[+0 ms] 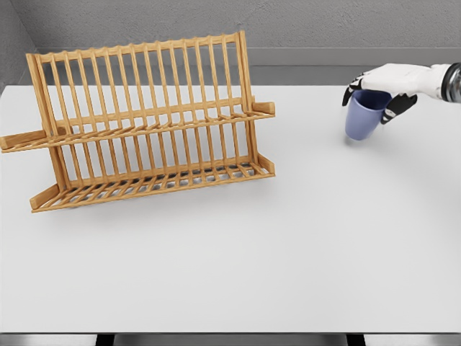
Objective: Right arm put cup on second shelf
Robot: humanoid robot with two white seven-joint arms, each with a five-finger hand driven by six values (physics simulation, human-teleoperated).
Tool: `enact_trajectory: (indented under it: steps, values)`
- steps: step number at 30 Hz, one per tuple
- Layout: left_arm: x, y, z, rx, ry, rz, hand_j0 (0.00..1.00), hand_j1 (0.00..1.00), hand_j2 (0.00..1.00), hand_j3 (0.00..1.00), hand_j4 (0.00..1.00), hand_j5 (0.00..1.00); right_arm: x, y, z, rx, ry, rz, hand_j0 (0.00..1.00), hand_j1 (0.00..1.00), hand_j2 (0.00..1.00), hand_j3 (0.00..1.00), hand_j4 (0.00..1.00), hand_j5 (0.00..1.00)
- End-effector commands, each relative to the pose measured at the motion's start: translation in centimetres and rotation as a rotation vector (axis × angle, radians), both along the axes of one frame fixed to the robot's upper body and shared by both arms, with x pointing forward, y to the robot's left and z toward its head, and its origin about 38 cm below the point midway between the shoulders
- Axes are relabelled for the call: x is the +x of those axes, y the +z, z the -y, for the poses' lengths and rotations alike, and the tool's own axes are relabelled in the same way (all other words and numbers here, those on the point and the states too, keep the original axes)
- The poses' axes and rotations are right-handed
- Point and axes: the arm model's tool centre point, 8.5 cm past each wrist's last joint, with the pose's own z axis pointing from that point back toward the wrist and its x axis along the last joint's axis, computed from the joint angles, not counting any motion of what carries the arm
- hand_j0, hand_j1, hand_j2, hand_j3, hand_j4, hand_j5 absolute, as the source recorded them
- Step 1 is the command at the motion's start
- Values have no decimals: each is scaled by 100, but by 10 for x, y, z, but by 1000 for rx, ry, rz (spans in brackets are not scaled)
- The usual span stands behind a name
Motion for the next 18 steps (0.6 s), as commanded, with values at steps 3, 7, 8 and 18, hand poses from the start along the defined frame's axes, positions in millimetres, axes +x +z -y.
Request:
enact_trajectory:
  steps: [3,7,8,18]
  values:
    - [0,0,0,0,0,0,100,100,100,100,100,100,2,7,0,7,-3,12,65,65,65,65,65,65]
    - [0,0,0,0,0,0,100,100,100,100,100,100,4,20,-5,8,11,40,65,65,65,65,65,65]
    - [0,0,0,0,0,0,100,100,100,100,100,100,4,21,-5,10,13,42,65,65,65,65,65,65]
    - [0,0,0,-1,0,1,100,100,100,100,100,100,8,49,-24,50,54,110,65,65,65,65,65,65]
